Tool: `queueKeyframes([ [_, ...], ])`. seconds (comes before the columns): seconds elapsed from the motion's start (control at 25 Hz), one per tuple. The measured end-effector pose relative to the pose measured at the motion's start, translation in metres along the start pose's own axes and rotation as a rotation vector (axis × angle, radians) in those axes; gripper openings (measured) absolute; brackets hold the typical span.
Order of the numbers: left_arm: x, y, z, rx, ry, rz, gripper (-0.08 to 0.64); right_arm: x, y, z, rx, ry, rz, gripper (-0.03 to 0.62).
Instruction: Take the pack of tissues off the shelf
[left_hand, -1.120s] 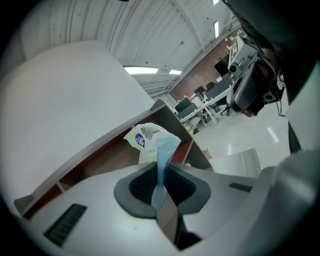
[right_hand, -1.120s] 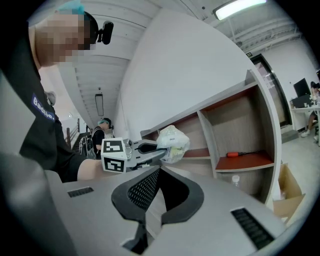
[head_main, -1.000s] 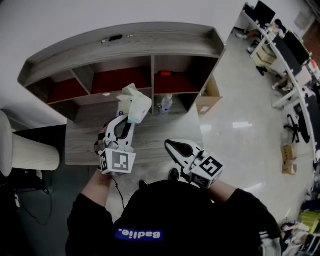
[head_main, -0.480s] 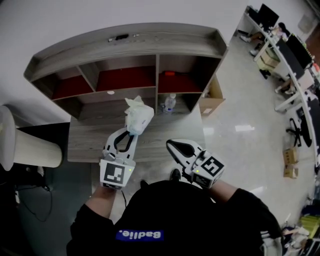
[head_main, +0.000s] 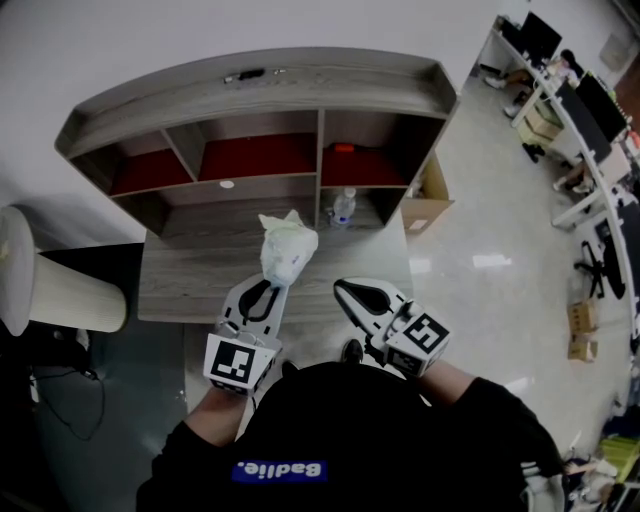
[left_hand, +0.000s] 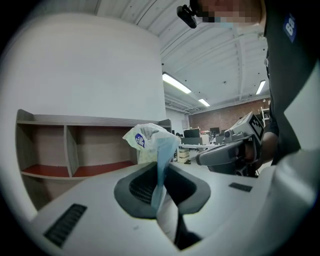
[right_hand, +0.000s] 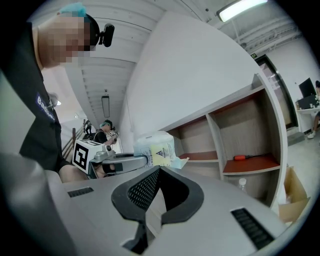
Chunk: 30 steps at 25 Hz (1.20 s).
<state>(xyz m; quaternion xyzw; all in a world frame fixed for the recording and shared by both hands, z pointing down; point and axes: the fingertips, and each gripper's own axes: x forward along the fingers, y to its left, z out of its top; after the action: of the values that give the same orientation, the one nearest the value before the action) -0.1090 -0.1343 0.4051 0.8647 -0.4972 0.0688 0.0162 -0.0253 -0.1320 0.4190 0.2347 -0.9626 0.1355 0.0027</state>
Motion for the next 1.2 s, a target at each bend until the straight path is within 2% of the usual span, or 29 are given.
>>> queueKeyframes([
  [0.44,-0.007,-0.010,0.001,-0.048,-0.004,0.008,0.037,-0.003,0.005,0.002,-0.009,-0.012,0.003,0.026],
  [1.2,-0.007,-0.017,-0.005,-0.055,-0.007,-0.004,0.037,-0.005,0.005,0.002,-0.010,-0.015,0.000,0.026],
])
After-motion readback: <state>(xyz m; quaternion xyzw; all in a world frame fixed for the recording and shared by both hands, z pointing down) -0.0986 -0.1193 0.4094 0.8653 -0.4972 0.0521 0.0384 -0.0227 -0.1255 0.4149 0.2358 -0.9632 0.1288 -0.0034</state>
